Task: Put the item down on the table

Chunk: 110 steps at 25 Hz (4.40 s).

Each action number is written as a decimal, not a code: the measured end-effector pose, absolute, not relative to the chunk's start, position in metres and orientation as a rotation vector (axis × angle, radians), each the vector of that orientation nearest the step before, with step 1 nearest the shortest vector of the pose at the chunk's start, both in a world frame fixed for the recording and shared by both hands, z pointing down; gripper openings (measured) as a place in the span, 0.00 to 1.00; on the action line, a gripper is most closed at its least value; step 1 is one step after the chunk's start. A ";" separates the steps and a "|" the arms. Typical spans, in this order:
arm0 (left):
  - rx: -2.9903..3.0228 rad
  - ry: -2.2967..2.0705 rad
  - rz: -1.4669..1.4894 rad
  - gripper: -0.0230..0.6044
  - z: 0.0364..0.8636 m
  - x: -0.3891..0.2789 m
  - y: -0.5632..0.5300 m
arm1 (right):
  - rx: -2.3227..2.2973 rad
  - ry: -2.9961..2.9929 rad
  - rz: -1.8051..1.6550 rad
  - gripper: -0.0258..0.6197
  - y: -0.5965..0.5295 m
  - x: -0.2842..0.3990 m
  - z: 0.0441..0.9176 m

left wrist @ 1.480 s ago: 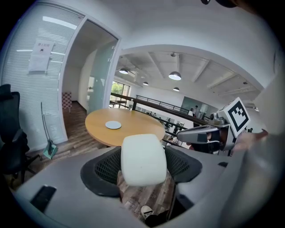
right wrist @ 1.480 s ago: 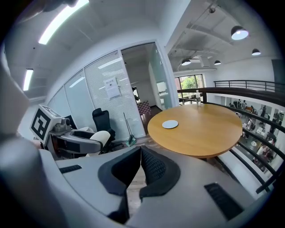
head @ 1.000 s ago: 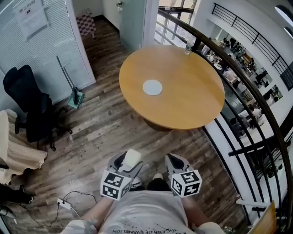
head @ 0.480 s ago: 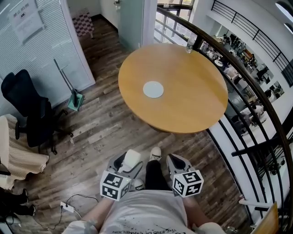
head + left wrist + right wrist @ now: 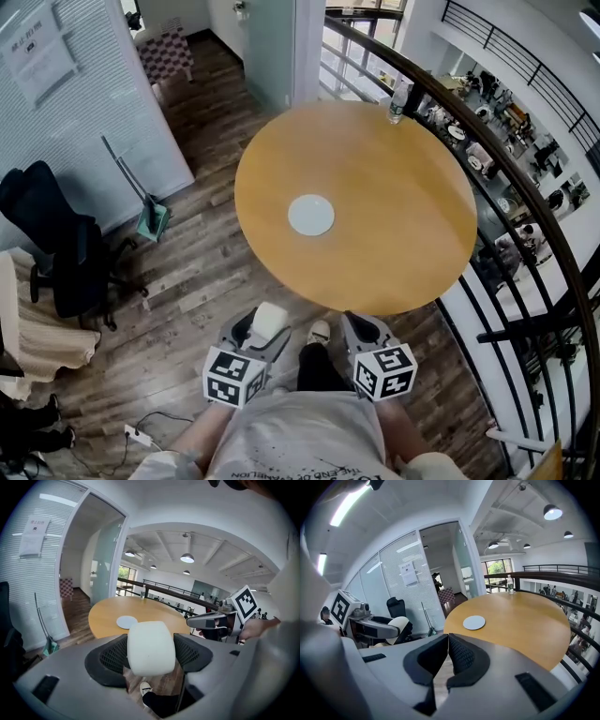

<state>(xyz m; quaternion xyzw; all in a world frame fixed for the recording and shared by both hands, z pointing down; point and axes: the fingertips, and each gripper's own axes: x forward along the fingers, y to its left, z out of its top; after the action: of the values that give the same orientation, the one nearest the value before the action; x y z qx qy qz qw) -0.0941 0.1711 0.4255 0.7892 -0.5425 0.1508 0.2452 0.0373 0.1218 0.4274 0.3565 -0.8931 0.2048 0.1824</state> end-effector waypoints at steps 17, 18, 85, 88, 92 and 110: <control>2.134 -1.517 0.391 0.54 0.410 -0.075 -0.005 | 0.943 -2.549 0.589 0.08 -0.047 0.049 0.414; 2.134 -1.516 0.396 0.54 0.411 -0.074 -0.011 | 0.945 -2.550 0.590 0.08 -0.054 0.051 0.414; 2.182 -1.166 0.778 0.54 0.546 -0.101 -0.157 | 1.174 -2.351 0.817 0.08 -0.128 0.025 0.494; 2.173 -1.155 0.801 0.54 0.560 -0.101 -0.167 | 1.173 -2.342 0.831 0.08 -0.132 0.024 0.501; 2.168 -1.142 0.838 0.54 0.577 -0.098 -0.179 | 1.174 -2.324 0.854 0.08 -0.132 0.028 0.507; 2.133 -1.075 1.000 0.54 0.636 -0.088 -0.205 | 1.167 -2.282 0.916 0.08 -0.136 0.032 0.524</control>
<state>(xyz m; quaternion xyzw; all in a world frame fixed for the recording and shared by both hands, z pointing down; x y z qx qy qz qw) -0.0881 -0.2051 0.6364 0.7926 -0.3993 0.3714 0.2726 0.0324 -0.1363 0.5243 0.4194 -0.8200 0.3290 0.2085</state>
